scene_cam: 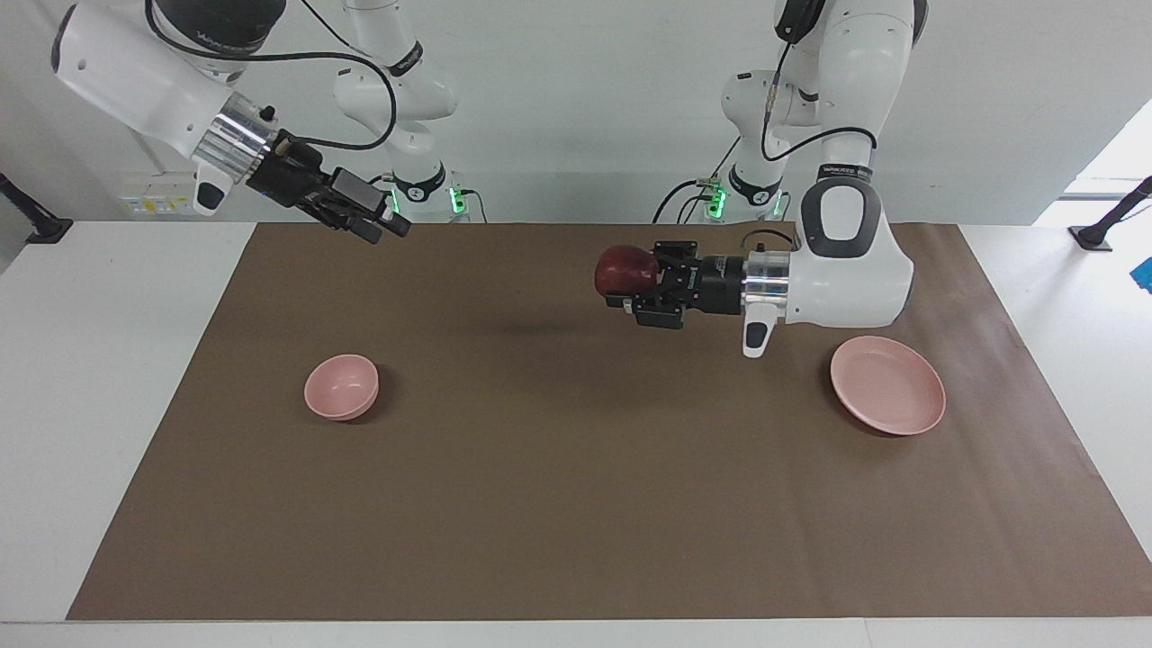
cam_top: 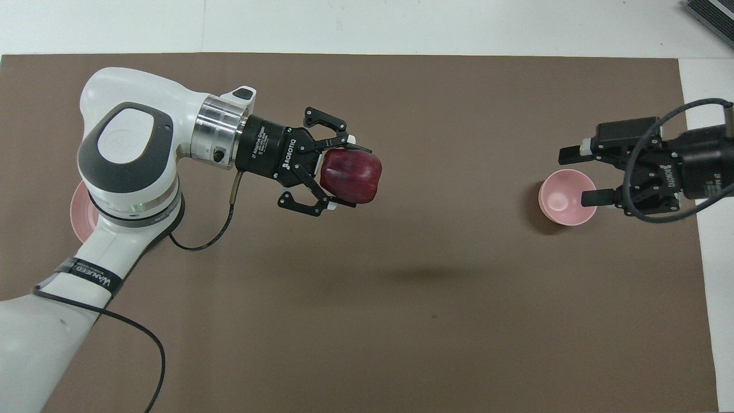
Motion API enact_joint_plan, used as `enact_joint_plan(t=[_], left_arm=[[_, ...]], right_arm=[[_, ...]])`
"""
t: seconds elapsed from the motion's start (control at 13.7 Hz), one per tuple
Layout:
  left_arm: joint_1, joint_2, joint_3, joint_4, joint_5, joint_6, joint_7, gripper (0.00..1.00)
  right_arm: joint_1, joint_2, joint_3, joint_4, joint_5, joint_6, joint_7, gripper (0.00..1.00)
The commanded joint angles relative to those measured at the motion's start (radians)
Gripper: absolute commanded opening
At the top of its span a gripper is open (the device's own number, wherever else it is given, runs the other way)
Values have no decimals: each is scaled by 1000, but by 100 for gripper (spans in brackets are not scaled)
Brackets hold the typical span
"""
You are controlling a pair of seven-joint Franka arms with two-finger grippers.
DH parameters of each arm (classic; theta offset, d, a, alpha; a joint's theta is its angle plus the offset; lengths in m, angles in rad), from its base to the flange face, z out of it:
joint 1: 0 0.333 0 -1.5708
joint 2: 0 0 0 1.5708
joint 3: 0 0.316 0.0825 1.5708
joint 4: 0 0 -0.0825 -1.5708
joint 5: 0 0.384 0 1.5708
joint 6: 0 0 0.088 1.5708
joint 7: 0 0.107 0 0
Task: Move apple from plate to bowl
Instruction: 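Carry the apple with the left gripper while the right gripper reaches toward it, then grasp the apple with the right gripper and open the left gripper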
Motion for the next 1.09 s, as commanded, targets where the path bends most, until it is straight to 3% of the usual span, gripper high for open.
enact_joint_plan(t=[0.0,0.36,1.02], left_arm=[[-25,11,-82,15,-93,148,-113,0],[-115,11,-138,15,-253,295,-135,0],[-128,11,-182,15,-295,350,-135,0]], right_arm=[[34,-25,10,-63,121,87,-79,100],[149,-54,14,-130,214,245,-119,100],[149,-54,12,-143,225,188,-188,100]])
